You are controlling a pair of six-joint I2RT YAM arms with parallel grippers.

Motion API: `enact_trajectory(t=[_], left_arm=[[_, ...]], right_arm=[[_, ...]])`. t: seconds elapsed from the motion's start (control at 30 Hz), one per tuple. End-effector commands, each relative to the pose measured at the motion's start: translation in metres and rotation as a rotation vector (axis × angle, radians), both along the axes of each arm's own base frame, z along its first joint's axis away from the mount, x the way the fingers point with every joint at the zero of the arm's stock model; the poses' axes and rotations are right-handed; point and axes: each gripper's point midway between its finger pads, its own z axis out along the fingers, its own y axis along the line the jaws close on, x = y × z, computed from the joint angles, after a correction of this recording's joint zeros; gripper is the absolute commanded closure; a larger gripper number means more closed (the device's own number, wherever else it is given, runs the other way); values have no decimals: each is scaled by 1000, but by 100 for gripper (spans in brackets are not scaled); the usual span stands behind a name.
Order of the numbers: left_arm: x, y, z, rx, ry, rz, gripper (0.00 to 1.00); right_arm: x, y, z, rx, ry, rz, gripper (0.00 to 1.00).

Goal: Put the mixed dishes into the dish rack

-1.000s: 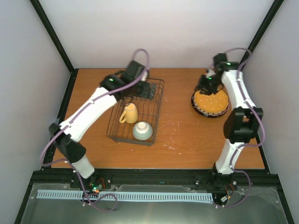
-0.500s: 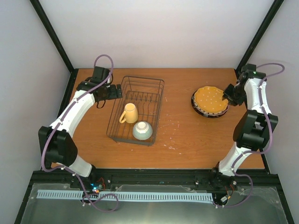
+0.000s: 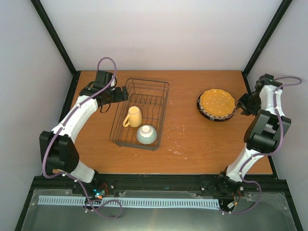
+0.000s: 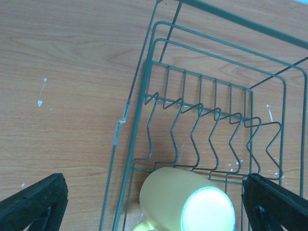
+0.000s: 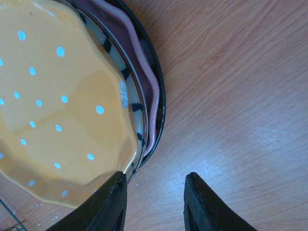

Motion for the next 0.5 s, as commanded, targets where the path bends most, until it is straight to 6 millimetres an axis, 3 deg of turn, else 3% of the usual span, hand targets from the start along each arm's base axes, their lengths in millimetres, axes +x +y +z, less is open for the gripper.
enact_trajectory(t=[0.0, 0.47], left_arm=[[12, -7, 15, -52, -63, -10, 0], [14, -12, 4, -74, -53, -23, 0]], right_arm=[[10, 8, -10, 60, -20, 19, 67], [12, 20, -24, 89, -17, 25, 66]])
